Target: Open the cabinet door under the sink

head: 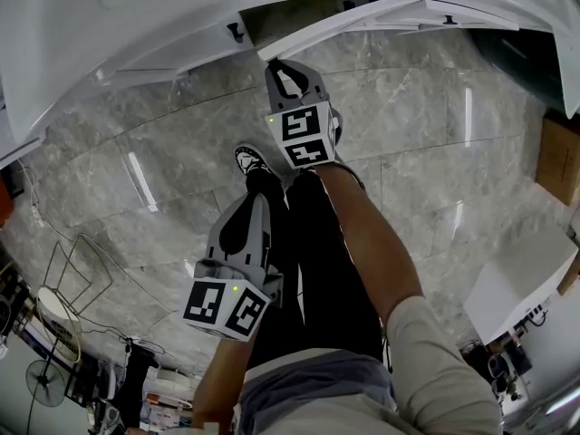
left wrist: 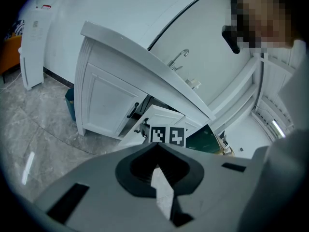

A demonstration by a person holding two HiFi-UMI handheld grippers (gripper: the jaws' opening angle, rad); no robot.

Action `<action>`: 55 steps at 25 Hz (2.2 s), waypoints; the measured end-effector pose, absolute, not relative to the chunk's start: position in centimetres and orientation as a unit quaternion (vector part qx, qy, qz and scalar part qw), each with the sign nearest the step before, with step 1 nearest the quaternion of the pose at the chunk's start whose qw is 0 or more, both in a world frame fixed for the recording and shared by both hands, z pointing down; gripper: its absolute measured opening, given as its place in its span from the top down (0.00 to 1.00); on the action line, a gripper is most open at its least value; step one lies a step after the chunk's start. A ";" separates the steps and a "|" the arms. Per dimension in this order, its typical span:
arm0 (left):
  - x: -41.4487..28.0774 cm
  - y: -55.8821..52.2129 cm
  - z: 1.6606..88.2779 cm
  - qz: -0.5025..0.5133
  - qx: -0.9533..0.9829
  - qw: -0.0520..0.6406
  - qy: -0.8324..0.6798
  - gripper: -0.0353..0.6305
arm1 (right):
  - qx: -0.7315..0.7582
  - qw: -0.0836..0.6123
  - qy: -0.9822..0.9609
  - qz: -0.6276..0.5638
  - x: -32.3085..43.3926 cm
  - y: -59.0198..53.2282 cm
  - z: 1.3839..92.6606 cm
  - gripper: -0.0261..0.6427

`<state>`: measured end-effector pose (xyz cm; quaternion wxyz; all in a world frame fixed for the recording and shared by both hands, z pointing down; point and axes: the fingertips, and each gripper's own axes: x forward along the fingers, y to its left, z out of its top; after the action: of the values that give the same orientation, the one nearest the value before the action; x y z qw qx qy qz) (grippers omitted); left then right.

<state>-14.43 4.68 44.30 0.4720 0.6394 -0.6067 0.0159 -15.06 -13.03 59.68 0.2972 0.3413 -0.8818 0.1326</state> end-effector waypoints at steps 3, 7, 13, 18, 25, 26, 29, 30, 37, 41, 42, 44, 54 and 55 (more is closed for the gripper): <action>-14.2 4.7 44.4 0.014 0.633 0.474 -0.612 0.94 | 0.330 0.300 -0.885 0.130 -14.8 -12.6 59.6 0.88; -13.8 4.8 44.3 0.016 0.630 0.471 -0.617 0.94 | 0.315 0.303 -0.890 0.132 -14.6 -12.4 59.6 0.88; -13.4 5.1 44.3 0.019 0.624 0.472 -0.623 0.94 | 0.303 0.302 -0.893 0.138 -14.0 -11.9 59.7 0.88; -12.8 5.2 44.2 0.021 0.622 0.471 -0.625 0.95 | 0.295 0.299 -0.896 0.144 -13.4 -11.3 59.6 0.88; -11.9 5.4 44.2 0.022 0.621 0.473 -0.624 0.95 | 0.284 0.302 -0.899 0.139 -12.3 -10.4 59.6 0.88; -11.7 5.5 44.2 0.024 0.621 0.474 -0.623 0.95 | 0.280 0.303 -0.900 0.138 -12.0 -10.2 59.6 0.88; -11.4 5.7 44.2 0.026 0.621 0.474 -0.623 0.94 | 0.268 0.306 -0.905 0.129 -11.7 -9.8 59.6 0.88; -11.3 5.8 44.2 0.027 0.621 0.474 -0.623 0.95 | 0.263 0.307 -0.906 0.126 -11.6 -9.7 59.6 0.88; -10.5 6.1 44.1 0.029 0.622 0.474 -0.623 0.94 | 0.246 0.311 -0.910 0.120 -10.2 -8.7 59.7 0.88; -10.2 6.2 44.1 0.036 0.623 0.472 -0.622 0.95 | 0.241 0.314 -0.910 0.120 -9.6 -8.3 59.8 0.88; -10.1 6.3 44.0 0.036 0.623 0.472 -0.623 0.95 | 0.240 0.314 -0.911 0.120 -9.4 -8.2 59.7 0.88; -10.0 6.4 43.9 0.036 0.622 0.473 -0.623 0.95 | 0.239 0.314 -0.911 0.120 -9.0 -7.9 59.7 0.88; -8.5 6.6 43.7 0.044 0.628 0.475 -0.615 0.95 | 0.231 0.323 -0.910 0.116 -6.4 -6.6 59.7 0.88; -8.3 6.5 43.7 0.045 0.629 0.475 -0.614 0.95 | 0.229 0.325 -0.911 0.114 -6.1 -6.5 59.7 0.88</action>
<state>-8.32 6.55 43.71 0.4753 0.6288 -0.6137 0.0449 -6.11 -6.47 59.72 0.3251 0.2287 -0.9105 0.1141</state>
